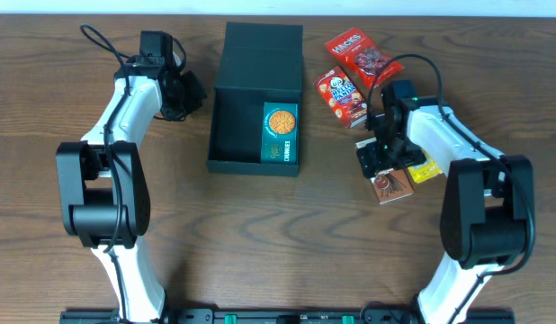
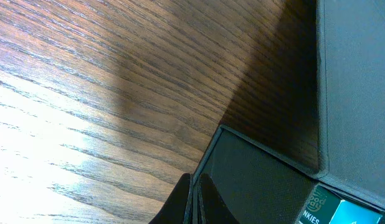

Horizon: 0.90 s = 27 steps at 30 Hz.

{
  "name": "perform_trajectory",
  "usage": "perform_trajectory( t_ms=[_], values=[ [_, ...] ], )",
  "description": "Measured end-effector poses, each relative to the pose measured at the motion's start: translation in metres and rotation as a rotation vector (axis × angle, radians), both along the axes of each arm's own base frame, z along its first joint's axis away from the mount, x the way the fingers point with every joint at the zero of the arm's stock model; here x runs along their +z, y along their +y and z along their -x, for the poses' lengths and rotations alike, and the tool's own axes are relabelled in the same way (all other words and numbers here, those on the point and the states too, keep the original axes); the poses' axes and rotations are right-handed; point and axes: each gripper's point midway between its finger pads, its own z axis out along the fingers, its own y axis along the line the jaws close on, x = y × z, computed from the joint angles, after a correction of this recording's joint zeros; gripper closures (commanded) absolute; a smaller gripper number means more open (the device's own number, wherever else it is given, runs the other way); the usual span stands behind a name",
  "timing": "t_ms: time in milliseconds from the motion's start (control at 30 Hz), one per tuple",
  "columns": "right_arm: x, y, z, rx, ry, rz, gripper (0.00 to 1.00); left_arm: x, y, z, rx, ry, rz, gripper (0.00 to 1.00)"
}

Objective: Pack container
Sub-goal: 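Move right gripper to the brown Pocky box and grasp it, then place the Pocky box into the black box beside the cookies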

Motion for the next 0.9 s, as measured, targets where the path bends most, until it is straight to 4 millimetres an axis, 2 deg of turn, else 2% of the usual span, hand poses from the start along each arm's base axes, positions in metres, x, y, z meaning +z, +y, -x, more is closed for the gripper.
perform_trajectory(
  t_ms=[233, 667, 767, 900],
  values=[
    [0.0, 0.009, 0.0, 0.015, -0.007, 0.015, 0.22, 0.0, 0.0, 0.0, 0.0, 0.0, 0.0, 0.94],
    [0.004, 0.011, 0.0, -0.045, -0.002, 0.017, 0.25, 0.0, 0.004, 0.0, 0.007, 0.0, 0.0, 0.94],
    [0.015, 0.013, -0.009, -0.06, -0.017, 0.011, 0.25, 0.0, 0.015, -0.001, 0.032, 0.001, -0.001, 0.94],
    [0.043, 0.018, -0.032, -0.078, -0.075, -0.005, 0.26, 0.0, 0.038, -0.002, 0.078, 0.003, -0.001, 0.94]
  ],
)
